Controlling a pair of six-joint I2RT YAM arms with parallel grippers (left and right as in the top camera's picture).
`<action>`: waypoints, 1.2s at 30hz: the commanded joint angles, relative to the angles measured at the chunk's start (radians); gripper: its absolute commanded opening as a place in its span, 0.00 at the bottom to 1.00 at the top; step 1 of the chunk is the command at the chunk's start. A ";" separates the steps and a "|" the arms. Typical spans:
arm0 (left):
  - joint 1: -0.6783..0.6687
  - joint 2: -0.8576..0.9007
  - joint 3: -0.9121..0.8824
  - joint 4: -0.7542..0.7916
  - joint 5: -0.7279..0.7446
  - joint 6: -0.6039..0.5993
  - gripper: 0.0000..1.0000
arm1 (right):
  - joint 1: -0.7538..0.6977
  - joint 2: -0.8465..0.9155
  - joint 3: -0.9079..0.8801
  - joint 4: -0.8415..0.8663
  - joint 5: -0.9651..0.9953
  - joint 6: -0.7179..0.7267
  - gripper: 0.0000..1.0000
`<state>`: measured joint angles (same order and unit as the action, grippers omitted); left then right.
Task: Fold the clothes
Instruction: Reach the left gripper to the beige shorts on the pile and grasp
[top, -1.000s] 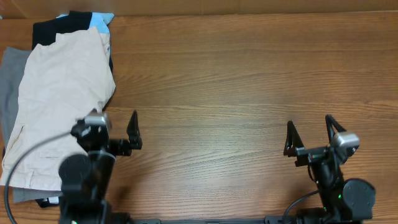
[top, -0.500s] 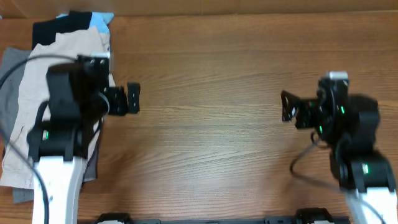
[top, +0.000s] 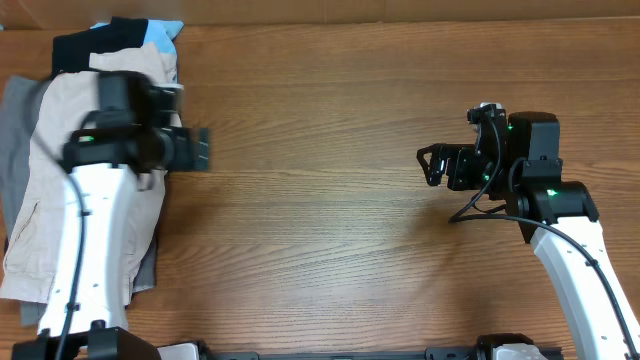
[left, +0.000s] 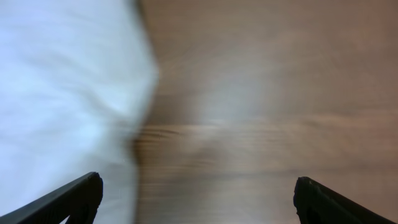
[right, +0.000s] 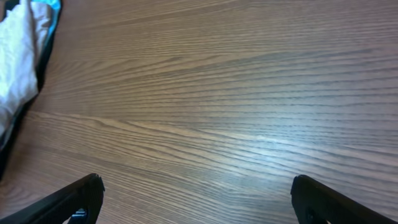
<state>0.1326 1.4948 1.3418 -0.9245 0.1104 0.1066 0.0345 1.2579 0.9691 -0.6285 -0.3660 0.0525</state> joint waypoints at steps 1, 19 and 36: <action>0.211 -0.013 0.064 0.013 0.006 -0.019 1.00 | 0.004 -0.003 0.021 0.018 -0.040 -0.001 1.00; 0.667 0.335 0.064 0.238 0.013 0.074 0.95 | 0.004 -0.002 0.019 0.033 -0.039 -0.001 1.00; 0.777 0.468 0.067 0.396 0.023 0.253 0.87 | 0.004 0.000 0.018 -0.024 -0.036 -0.001 1.00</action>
<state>0.8768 1.9259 1.3888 -0.5304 0.1116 0.3256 0.0345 1.2579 0.9691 -0.6556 -0.3958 0.0521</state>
